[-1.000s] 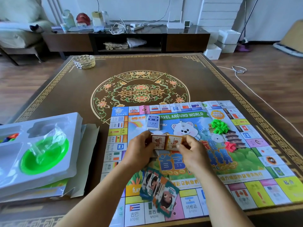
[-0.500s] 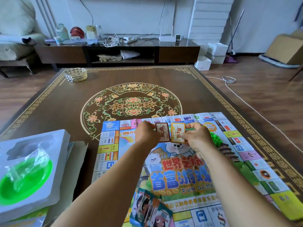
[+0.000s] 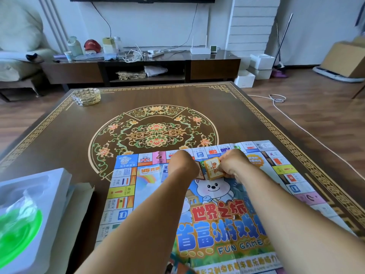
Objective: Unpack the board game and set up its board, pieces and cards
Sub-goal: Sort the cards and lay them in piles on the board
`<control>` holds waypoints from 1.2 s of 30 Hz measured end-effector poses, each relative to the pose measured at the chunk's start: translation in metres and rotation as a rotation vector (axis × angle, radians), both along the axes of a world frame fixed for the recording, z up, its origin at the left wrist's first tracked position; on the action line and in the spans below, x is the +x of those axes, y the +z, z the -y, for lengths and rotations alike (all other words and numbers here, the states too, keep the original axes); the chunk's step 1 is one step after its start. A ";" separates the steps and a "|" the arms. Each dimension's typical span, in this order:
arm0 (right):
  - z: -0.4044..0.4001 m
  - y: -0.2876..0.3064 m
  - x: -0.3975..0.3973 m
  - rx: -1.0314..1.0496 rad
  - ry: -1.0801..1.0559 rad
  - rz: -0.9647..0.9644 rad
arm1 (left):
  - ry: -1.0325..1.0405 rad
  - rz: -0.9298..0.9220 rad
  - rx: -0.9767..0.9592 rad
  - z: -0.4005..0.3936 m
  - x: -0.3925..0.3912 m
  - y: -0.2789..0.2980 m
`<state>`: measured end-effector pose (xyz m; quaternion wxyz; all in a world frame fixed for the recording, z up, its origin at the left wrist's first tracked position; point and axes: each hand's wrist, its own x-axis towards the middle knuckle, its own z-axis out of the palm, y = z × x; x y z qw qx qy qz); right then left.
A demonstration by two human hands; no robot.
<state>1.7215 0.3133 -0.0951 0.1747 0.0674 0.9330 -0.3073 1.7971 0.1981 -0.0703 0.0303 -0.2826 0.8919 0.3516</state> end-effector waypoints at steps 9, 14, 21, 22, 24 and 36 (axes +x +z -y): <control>0.005 -0.003 0.007 0.250 -0.002 -0.109 | -0.112 0.024 -0.211 -0.011 -0.003 0.000; 0.004 -0.005 0.009 0.278 0.006 -0.149 | -0.178 0.073 -0.317 -0.014 -0.004 -0.008; 0.008 -0.002 0.016 0.226 -0.037 -0.188 | -0.169 0.062 -0.304 -0.012 0.000 -0.006; 0.009 0.001 0.019 0.190 -0.033 -0.208 | -0.162 0.047 -0.295 -0.011 0.003 -0.004; 0.012 0.007 0.028 0.068 -0.002 -0.262 | -0.151 -0.006 -0.272 -0.011 0.009 0.003; 0.016 0.034 0.160 -0.412 0.090 -0.402 | -0.010 -0.266 0.247 0.010 0.126 0.019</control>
